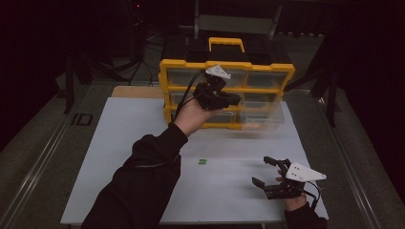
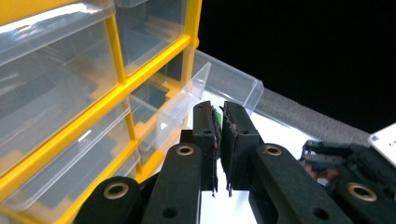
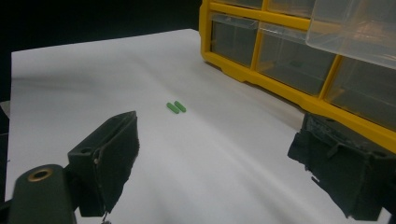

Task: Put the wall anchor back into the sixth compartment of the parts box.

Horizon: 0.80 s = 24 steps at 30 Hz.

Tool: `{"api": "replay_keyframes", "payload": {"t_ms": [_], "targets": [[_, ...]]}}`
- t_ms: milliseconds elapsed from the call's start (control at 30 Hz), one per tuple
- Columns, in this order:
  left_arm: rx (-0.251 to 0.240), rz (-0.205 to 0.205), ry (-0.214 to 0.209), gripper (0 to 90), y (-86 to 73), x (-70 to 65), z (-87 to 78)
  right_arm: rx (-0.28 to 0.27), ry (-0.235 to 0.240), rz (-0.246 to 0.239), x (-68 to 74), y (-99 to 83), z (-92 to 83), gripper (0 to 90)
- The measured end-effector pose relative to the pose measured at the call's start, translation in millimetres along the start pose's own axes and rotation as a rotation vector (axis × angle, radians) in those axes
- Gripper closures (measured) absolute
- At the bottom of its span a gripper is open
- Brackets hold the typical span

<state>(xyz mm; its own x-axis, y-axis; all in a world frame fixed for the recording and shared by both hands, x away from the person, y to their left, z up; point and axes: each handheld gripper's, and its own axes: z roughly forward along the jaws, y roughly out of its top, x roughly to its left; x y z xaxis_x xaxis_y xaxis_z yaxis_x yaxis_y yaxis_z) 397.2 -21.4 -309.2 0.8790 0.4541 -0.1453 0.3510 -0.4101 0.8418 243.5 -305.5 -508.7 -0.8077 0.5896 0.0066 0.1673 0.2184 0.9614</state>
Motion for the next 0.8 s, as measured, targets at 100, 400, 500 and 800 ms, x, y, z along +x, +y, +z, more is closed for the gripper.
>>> {"api": "replay_keyframes", "payload": {"t_ms": [100,400,500,800], "targets": [[-0.01,-0.004,0.002,83.5,2.2,0.2,7.7,0.003,0.001,0.004,0.1,-0.4,0.2,12.6],[-0.035,-0.031,0.015,83.4,8.3,-2.8,27.0,0.003,0.003,0.006,0.2,-0.5,0.3,12.6],[-0.036,-0.035,0.017,83.4,9.3,-4.0,31.3,0.002,0.003,0.005,-0.1,-0.6,0.2,12.6],[-0.016,-0.023,0.047,83.5,10.9,-11.0,50.9,0.001,0.003,0.004,-0.4,-0.8,-0.5,12.6]]}}
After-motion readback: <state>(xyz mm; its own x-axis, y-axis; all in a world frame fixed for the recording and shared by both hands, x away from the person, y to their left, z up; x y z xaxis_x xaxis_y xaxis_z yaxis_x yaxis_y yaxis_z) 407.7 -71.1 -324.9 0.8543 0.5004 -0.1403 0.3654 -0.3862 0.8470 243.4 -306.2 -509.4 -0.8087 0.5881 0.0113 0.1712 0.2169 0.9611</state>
